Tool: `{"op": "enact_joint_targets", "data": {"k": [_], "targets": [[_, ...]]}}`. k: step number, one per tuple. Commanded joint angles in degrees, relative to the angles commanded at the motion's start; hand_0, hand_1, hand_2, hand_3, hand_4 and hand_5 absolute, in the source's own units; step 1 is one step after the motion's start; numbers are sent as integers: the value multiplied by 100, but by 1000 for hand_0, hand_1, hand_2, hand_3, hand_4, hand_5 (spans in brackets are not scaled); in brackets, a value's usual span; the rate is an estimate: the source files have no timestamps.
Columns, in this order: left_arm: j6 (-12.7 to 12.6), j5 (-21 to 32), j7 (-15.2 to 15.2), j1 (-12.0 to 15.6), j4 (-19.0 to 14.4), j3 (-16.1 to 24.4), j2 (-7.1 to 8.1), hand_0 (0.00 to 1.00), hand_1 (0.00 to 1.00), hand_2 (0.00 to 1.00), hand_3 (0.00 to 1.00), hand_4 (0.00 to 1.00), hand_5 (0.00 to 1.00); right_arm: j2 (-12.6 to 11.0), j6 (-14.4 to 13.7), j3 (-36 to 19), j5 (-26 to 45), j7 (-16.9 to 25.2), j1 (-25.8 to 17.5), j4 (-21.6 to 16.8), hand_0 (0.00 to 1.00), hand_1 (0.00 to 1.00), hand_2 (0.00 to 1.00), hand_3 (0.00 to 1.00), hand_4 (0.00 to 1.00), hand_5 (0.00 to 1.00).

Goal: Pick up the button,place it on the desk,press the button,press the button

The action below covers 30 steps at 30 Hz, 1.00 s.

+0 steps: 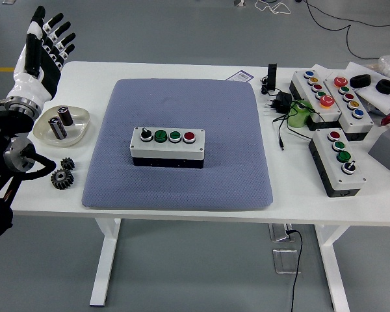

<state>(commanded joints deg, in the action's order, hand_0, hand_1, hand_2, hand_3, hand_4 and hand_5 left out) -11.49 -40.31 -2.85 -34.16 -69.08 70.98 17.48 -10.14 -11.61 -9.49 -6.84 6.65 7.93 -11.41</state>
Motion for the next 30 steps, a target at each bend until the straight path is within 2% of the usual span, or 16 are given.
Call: {"op": "enact_joint_targets", "data": {"k": [17, 30], "targets": [[-114, -160, 243, 24, 24, -139, 1, 904, 892, 905, 895, 721, 998, 35, -52, 405, 384, -32, -33, 51, 724, 690, 745, 677, 424, 303], [-143, -155, 316, 54, 25, -156, 17, 896, 885, 898, 888, 727, 998, 41, -71, 379, 357, -38, -12, 51, 724, 690, 745, 676, 422, 302]]}}
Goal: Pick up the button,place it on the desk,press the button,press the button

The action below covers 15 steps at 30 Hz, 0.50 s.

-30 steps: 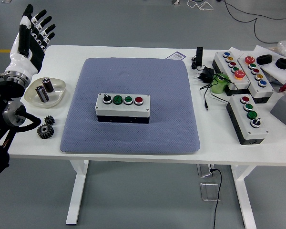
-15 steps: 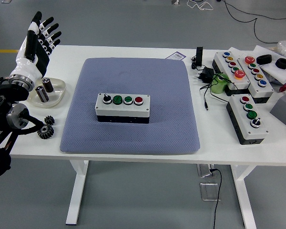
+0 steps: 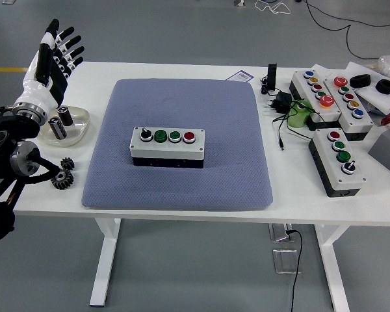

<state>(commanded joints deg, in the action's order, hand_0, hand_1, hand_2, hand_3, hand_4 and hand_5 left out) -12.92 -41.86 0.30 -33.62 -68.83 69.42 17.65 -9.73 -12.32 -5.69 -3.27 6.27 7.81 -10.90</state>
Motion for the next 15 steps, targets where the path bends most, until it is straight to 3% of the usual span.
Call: {"op": "enact_joint_targets", "data": {"k": [15], "targets": [[5, 10, 1, 19, 6, 56, -3, 890, 881, 888, 878, 726, 998, 2, 26, -148, -140, -21, 47, 5, 723, 689, 744, 676, 417, 299]]}}
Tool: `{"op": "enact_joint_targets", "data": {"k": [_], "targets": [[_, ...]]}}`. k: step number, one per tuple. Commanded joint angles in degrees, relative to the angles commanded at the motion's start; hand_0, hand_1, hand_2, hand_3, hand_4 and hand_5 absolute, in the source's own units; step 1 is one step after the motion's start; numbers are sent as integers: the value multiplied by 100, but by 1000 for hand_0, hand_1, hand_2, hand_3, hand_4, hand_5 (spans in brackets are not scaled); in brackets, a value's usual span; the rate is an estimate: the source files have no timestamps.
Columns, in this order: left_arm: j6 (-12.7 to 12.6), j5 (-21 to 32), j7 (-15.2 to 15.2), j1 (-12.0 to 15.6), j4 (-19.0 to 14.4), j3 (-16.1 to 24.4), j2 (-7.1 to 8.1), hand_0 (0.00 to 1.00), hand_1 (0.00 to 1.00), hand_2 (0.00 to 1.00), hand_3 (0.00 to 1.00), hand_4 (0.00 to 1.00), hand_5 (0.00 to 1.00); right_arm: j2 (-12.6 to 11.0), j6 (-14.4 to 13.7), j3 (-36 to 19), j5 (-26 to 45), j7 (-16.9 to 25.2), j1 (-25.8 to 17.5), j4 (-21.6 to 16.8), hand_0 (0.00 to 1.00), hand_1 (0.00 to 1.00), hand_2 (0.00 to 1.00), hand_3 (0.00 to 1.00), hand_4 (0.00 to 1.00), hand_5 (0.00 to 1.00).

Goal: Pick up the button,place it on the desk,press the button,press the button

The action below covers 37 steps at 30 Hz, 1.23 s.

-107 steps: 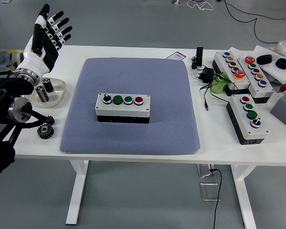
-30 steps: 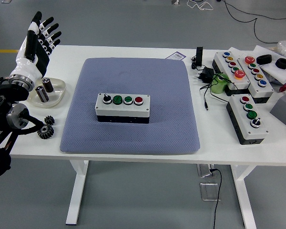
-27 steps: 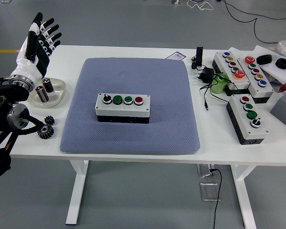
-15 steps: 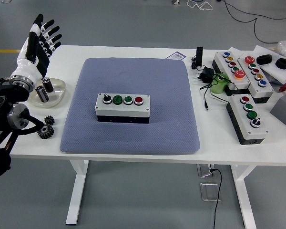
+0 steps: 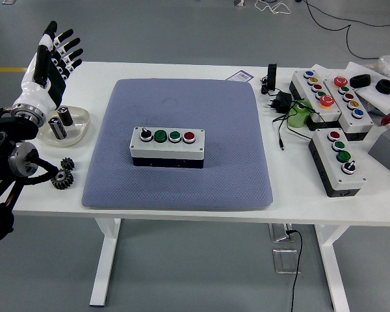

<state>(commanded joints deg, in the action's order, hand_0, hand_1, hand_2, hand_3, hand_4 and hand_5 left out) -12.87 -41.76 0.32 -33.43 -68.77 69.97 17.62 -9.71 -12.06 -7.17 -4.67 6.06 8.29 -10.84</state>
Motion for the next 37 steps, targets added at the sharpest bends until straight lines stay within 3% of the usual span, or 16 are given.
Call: {"op": "enact_joint_targets", "data": {"k": [37], "targets": [[48, 2, 34, -16, 26, 34, 3, 885, 875, 882, 866, 715, 998, 0, 4, -98, 16, 10, 86, -9, 723, 688, 758, 676, 409, 292]]}}
